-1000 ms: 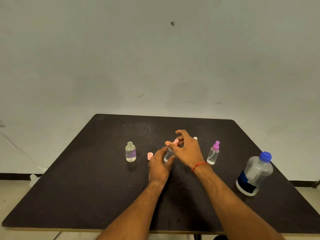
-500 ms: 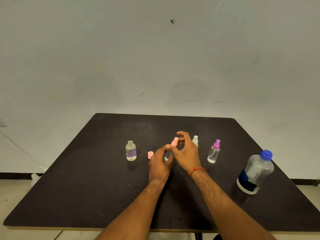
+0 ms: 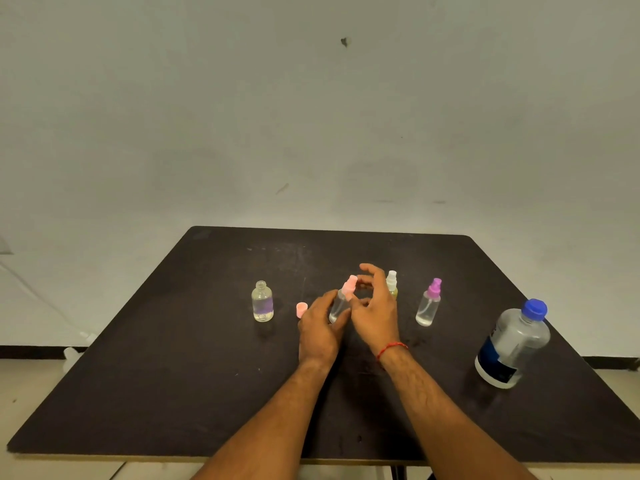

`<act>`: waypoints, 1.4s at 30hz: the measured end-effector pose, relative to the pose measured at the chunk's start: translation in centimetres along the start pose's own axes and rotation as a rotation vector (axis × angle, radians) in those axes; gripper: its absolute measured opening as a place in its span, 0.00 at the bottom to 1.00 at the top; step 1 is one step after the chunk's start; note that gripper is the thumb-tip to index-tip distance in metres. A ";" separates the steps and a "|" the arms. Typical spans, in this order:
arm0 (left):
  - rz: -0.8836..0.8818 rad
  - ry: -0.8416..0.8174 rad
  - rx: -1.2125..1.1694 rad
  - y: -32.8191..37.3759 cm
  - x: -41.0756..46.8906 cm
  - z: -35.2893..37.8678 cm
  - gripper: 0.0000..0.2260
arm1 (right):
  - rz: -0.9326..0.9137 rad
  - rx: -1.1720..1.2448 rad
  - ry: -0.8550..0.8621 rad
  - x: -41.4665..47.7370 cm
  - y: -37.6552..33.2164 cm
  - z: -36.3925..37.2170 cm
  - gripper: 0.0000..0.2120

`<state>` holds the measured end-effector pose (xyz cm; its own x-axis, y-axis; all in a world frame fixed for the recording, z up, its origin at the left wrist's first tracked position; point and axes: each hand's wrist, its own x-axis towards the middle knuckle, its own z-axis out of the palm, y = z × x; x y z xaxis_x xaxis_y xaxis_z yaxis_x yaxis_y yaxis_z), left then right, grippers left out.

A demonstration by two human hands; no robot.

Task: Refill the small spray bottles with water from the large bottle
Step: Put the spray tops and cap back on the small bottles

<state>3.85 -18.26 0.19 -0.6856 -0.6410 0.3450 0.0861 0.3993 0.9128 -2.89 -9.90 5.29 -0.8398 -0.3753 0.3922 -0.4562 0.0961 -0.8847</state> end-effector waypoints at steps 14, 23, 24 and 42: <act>-0.001 0.018 0.022 0.2 0.0 0.1 0.12 | 0.013 0.008 0.006 0.3 0.0 0.5 0.23; -0.004 0.023 0.041 0.2 0.1 0.2 0.09 | 0.035 -0.056 0.059 0.5 -0.4 0.6 0.20; -0.009 0.024 0.039 0.2 0.1 0.2 0.09 | 0.033 -0.055 0.054 0.5 -0.4 0.6 0.21; -0.015 -0.010 0.042 0.3 0.2 0.0 0.13 | 0.083 0.024 -0.130 1.5 -0.4 -0.1 0.14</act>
<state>3.74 -18.31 0.56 -0.6940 -0.6406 0.3285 0.0448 0.4170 0.9078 -4.01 -10.37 6.27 -0.8285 -0.4830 0.2833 -0.3786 0.1105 -0.9189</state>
